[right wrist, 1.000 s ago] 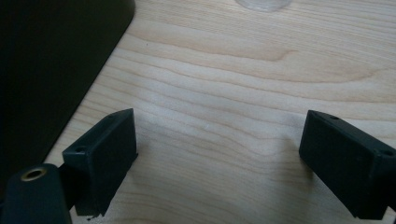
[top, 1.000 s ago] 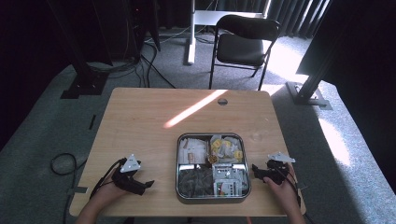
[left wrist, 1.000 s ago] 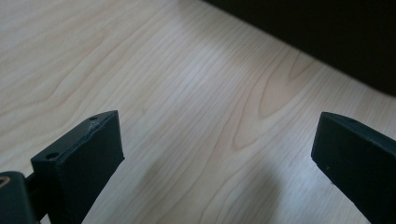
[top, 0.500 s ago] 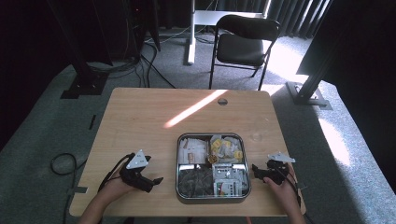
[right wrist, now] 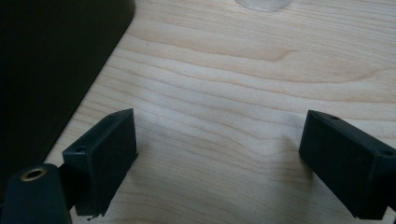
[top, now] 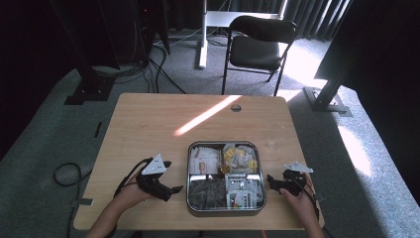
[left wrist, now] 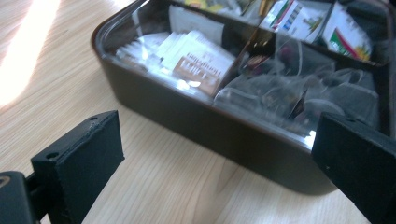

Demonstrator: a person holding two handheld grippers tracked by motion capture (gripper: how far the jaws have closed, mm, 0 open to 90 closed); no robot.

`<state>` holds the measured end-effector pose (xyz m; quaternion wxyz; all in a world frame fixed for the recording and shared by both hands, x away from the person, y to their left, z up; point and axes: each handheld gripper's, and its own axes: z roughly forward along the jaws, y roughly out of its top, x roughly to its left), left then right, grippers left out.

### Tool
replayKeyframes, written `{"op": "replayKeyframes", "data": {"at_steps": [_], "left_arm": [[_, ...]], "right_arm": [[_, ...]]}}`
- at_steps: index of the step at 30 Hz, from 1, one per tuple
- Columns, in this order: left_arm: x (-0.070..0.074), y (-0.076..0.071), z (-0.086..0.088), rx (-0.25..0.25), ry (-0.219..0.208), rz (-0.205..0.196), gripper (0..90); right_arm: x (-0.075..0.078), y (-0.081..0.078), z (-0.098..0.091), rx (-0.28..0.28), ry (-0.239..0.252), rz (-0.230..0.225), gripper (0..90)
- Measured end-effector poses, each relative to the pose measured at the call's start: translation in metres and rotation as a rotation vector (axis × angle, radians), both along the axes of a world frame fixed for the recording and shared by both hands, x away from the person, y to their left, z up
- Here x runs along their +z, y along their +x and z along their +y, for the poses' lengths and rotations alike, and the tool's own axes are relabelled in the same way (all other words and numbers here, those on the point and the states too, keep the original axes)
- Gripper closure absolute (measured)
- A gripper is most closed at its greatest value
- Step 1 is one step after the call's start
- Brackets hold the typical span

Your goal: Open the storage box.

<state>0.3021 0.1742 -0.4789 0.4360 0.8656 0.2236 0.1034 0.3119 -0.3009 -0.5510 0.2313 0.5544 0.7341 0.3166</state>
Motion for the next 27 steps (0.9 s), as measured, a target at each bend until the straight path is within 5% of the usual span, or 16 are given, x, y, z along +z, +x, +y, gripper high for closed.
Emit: {"op": "replayKeyframes", "data": {"at_steps": [27], "left_arm": [[0.010,0.009,-0.064,-0.124,-0.013,-0.012,2.2]], "right_arm": [[0.000,0.000,0.000,0.000,0.000,0.000,10.6]]}}
